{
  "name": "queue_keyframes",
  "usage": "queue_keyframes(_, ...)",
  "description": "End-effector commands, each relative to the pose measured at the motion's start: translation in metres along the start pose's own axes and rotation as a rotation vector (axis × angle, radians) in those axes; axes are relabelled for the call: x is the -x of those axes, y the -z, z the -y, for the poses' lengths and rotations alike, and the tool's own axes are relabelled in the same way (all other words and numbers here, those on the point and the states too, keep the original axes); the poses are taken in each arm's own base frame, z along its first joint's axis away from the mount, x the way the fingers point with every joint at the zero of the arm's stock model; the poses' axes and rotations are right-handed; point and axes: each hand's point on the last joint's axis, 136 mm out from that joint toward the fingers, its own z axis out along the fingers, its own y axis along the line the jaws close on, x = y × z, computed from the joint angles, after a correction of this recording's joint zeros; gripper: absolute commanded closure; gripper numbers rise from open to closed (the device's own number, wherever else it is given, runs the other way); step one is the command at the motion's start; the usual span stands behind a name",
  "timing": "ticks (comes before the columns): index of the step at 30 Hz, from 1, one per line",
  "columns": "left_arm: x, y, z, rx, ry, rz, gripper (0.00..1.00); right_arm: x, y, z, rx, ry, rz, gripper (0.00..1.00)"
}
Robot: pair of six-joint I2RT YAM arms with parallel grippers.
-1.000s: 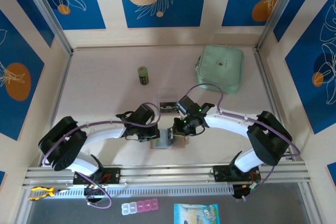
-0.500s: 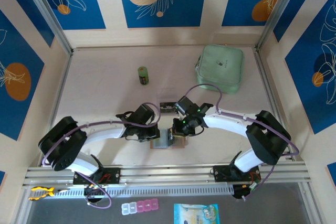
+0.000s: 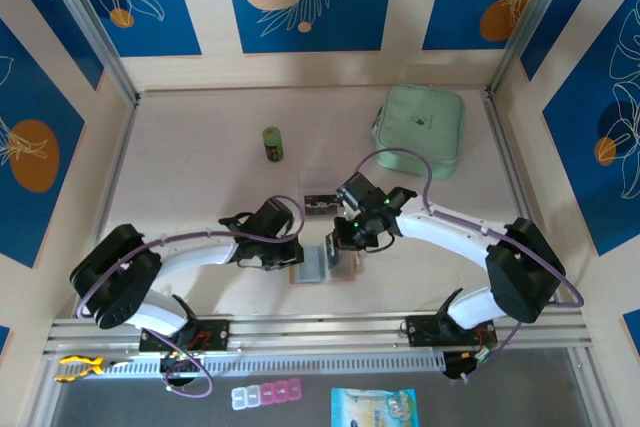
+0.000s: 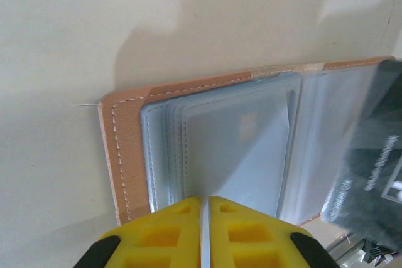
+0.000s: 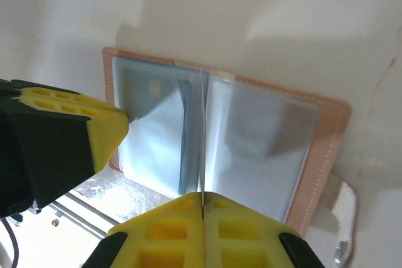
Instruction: Take the credit cards out of the card holder
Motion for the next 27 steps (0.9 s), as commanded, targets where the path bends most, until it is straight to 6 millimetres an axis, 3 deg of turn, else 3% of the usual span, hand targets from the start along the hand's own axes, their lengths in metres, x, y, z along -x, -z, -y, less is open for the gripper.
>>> queue_keyframes(1,0.000,0.007,-0.001,0.010,-0.010,0.020,0.88,0.002,0.018,0.000,-0.011,0.153,0.002,1.00)
queue_keyframes(6,0.003,0.014,-0.001,0.008,-0.017,0.048,0.86,0.014,0.029,-0.005,-0.020,0.387,0.024,1.00)
queue_keyframes(15,0.007,0.029,-0.008,0.014,-0.014,0.105,0.83,0.028,0.043,-0.018,-0.041,0.965,-0.003,1.00)
queue_keyframes(18,0.007,0.033,-0.013,0.023,-0.010,0.113,0.83,0.040,0.041,-0.014,-0.128,1.138,-0.025,1.00)
queue_keyframes(27,0.007,0.042,-0.027,0.033,0.016,0.132,0.82,0.087,0.038,-0.024,-0.110,1.295,-0.094,1.00)
